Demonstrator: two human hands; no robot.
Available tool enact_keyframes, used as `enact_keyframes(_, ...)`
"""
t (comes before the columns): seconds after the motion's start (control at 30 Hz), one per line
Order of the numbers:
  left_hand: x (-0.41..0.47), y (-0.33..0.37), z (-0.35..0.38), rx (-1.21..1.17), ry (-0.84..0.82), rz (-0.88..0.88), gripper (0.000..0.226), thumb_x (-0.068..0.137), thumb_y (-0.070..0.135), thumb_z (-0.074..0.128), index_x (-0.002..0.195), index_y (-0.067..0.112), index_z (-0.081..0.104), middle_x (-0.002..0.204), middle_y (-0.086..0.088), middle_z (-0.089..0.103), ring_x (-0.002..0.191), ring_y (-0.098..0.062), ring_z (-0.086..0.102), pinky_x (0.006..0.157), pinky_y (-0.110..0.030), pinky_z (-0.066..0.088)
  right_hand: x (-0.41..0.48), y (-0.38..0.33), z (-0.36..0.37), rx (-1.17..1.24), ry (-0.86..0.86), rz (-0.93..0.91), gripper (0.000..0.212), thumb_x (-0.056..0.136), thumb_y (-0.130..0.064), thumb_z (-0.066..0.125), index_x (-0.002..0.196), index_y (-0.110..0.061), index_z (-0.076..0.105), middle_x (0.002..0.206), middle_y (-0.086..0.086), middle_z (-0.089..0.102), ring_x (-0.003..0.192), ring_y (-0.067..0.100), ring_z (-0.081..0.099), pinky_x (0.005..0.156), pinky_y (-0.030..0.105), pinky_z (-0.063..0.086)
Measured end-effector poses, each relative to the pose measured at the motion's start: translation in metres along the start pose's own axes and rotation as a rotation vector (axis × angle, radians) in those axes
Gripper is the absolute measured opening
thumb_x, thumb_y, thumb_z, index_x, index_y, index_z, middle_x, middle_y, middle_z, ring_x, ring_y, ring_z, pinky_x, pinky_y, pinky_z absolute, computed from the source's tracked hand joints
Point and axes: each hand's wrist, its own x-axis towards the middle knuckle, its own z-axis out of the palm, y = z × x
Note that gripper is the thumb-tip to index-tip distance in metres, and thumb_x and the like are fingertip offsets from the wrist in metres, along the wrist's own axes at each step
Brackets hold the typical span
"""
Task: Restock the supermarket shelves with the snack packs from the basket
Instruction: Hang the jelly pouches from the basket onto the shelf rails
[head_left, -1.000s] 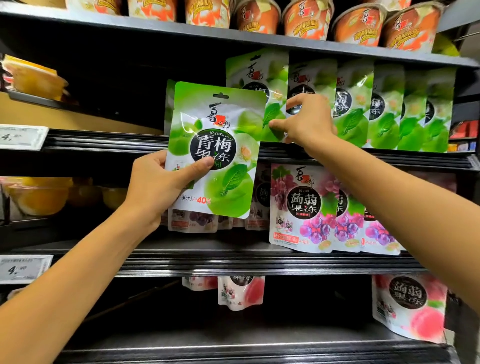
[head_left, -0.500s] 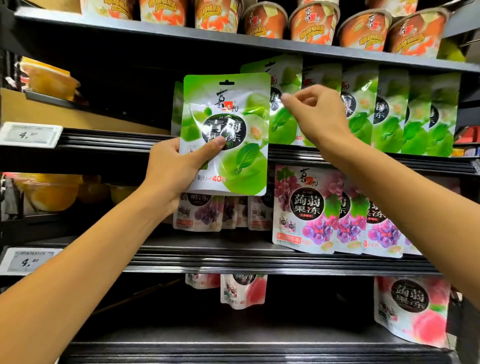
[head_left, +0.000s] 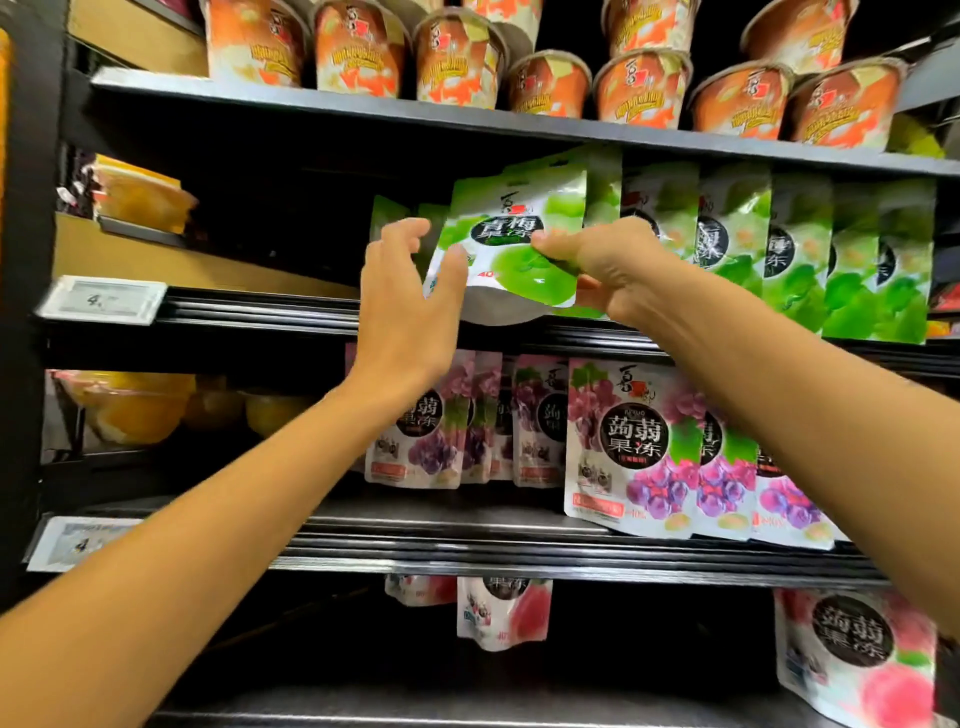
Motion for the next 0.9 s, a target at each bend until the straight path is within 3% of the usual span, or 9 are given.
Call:
enact_keyframes(0.1,-0.011,0.0,0.002,0.21,-0.099,0.34,0.037,0.099,0.033,0.043,0.129,0.015,0.054,0.125,0.003,0.053,0.115,-0.014,0.045,0.098,-0.026,0.036,0.014,-0.007,0.009,0.002,0.079,-0.04,0.036,0.078,-0.012,0.081,0.107,0.0,0.063,0.099,0.01,0.072,0.073,0.017,0.071,0.049,0.028,0.058)
enact_keyframes(0.17,-0.011,-0.004,0.008,0.336,-0.191,0.347,0.042,0.1,0.035,0.043,0.137,0.018,0.051,0.141,0.001,0.049,0.131,-0.016,0.042,0.111,-0.033,0.033,0.021,-0.008,0.016,-0.013,0.093,-0.09,0.027,0.079,-0.01,0.08,0.101,-0.004,0.064,0.097,0.009,0.07,0.065,0.014,0.069,0.043,0.022,0.052)
enact_keyframes(0.27,-0.012,-0.012,0.017,0.44,-0.25,0.308,0.046,0.1,0.036,0.044,0.143,0.021,0.046,0.151,0.001,0.041,0.139,-0.018,0.036,0.117,-0.035,0.026,0.026,-0.004,0.025,-0.092,0.101,-0.158,0.018,0.08,-0.009,0.079,0.093,-0.004,0.068,0.09,0.011,0.07,0.074,0.02,0.069,0.053,0.025,0.052)
enact_keyframes(0.4,-0.015,-0.021,0.023,0.507,-0.272,0.302,0.044,0.099,0.035,0.045,0.141,0.02,0.05,0.149,0.002,0.044,0.138,-0.016,0.038,0.119,-0.036,0.016,0.028,0.006,0.027,-0.128,0.079,-0.201,0.017,0.084,-0.008,0.076,0.076,-0.015,0.062,0.085,0.008,0.068,0.071,0.02,0.065,0.042,0.019,0.042)
enact_keyframes(0.47,-0.017,-0.024,0.024,0.535,-0.265,0.308,0.043,0.099,0.035,0.044,0.14,0.023,0.05,0.149,0.005,0.045,0.139,-0.012,0.037,0.121,-0.038,0.008,0.025,0.009,0.02,-0.181,0.043,-0.193,0.012,0.085,-0.012,0.076,0.09,-0.006,0.066,0.095,0.012,0.069,0.077,0.022,0.068,0.047,0.025,0.051)
enact_keyframes(0.53,-0.017,-0.025,0.023,0.567,-0.255,0.322,0.042,0.099,0.035,0.044,0.139,0.025,0.05,0.147,0.007,0.046,0.138,-0.01,0.037,0.123,-0.041,0.003,0.022,0.008,0.01,-0.304,0.036,-0.196,0.035,0.083,-0.016,0.077,0.108,0.004,0.063,0.105,0.014,0.067,0.088,0.024,0.07,0.068,0.036,0.061)
enact_keyframes(0.57,-0.017,-0.025,0.023,0.571,-0.25,0.327,0.041,0.099,0.035,0.044,0.139,0.025,0.051,0.145,0.007,0.047,0.138,-0.01,0.037,0.123,-0.042,0.003,0.02,0.008,0.005,-0.359,0.053,-0.213,0.034,0.082,-0.015,0.078,0.106,0.003,0.063,0.105,0.014,0.066,0.087,0.025,0.07,0.071,0.037,0.061)
enact_keyframes(0.67,-0.015,-0.024,0.022,0.573,-0.249,0.339,0.041,0.098,0.034,0.045,0.137,0.024,0.052,0.141,0.007,0.05,0.137,-0.012,0.037,0.123,-0.042,0.003,0.017,0.008,-0.011,-0.42,0.019,-0.205,0.021,0.081,-0.003,0.078,0.096,0.001,0.064,0.084,0.017,0.067,0.067,0.023,0.07,0.063,0.035,0.062)
enact_keyframes(0.9,-0.008,-0.025,0.025,0.592,-0.257,0.295,0.04,0.098,0.035,0.044,0.135,0.022,0.051,0.135,0.005,0.055,0.134,-0.015,0.04,0.123,-0.043,0.005,0.006,0.014,-0.007,-0.464,0.013,-0.231,0.021,0.08,0.001,0.077,0.096,0.004,0.064,0.072,0.02,0.068,0.06,0.025,0.071,0.059,0.034,0.061)
